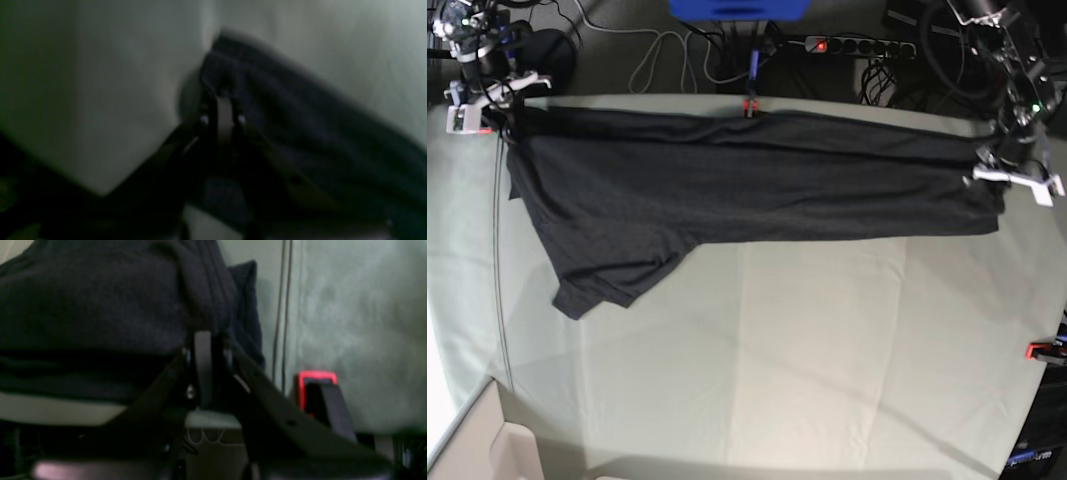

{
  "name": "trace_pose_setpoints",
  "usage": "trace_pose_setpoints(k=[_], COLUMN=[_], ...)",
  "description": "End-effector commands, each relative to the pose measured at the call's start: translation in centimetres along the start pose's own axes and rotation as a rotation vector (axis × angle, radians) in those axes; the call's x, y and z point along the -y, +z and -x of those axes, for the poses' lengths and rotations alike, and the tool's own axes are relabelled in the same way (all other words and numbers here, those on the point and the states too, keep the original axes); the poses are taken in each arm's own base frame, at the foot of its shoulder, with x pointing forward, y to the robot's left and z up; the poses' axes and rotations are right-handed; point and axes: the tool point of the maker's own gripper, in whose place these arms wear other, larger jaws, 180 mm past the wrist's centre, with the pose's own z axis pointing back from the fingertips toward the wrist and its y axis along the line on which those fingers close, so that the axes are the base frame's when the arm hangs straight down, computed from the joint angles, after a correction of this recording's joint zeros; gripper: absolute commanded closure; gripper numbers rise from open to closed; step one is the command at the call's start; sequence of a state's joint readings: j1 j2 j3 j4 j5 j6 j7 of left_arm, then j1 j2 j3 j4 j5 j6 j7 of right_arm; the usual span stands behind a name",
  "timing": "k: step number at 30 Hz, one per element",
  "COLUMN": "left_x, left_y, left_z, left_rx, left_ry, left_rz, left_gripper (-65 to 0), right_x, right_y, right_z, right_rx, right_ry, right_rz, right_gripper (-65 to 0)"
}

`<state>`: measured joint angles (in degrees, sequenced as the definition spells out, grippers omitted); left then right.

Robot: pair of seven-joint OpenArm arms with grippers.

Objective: Layout the t-shirt on the table in an organized manner, then fold the t-shirt properly
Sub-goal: 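Lift the grasped side with both grippers and fold it over the shirt, then lay the folded side down with both grippers and release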

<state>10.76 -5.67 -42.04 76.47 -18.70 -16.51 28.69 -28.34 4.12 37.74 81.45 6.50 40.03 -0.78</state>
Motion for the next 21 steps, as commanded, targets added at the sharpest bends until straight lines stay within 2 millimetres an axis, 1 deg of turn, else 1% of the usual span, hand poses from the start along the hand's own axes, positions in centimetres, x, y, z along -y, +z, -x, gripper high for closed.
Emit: trace_pose_setpoints(k=[1,4,8,10,11,14,19,21], left_x=[0.8,1.7,1.2,0.8,0.6,0.2,0.2,0.2], left_y=[0.1,0.2,0.4,0.4,0.4,0.3,0.3,0.3], left_z=[-1.9,-1.9,-1.4,-2.2,-2.2,-2.3,-2.3,-2.3], left_rx=[0.055,0.052,0.040,0.049,0.048,0.044,0.043,0.041], left_ry=[-0.020,-0.055,-0.062,-0.081,-0.085,-0.096,-0.097,-0.098], left_rz=[0.046,0.099,0.093,0.089,0.086,0.080,0.079,0.078], left_gripper=[-0.2,-0.2,-0.2,-0.2,-0.2,-0.2,-0.2,-0.2], right_x=[0.4,0.6,0.9,0.9,1.2,1.4,1.4,1.5], right_y=[0.3,0.4,0.5,0.5,0.5,0.4,0.3,0.2], right_z=[-1.0,-1.3,-1.5,-1.5,-1.6,-1.2,-0.6,0.0], right_rx=[0.036,0.043,0.045,0.042,0.041,0.028,0.015,0.003], right_ry=[0.007,0.012,0.019,0.021,0.029,0.026,0.012,-0.001], right_rz=[0.001,0.008,0.011,0.011,0.012,0.013,0.015,0.017], right_gripper=[-2.1,-2.1,-2.1,-2.1,-2.1,-2.1,-2.2,-2.3])
